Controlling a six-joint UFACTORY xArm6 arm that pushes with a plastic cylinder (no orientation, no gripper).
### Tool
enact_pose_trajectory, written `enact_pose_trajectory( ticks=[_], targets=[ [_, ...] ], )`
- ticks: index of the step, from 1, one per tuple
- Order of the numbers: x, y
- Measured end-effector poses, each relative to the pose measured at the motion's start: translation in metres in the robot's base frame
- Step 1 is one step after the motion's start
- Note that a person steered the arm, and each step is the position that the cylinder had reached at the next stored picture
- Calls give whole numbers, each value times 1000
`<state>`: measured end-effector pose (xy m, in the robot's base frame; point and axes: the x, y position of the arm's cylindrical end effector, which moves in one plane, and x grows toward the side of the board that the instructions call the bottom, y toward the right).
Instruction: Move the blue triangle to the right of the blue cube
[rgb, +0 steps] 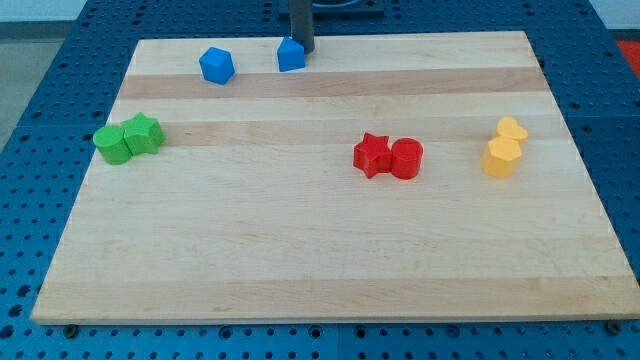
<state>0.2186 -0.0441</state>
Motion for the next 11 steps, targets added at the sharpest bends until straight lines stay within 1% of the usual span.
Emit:
enact_pose_trajectory(
  ticks=[3,4,8,11],
  targets=[
    [16,21],
    [16,16],
    [19,-67],
    [27,-82]
  ],
)
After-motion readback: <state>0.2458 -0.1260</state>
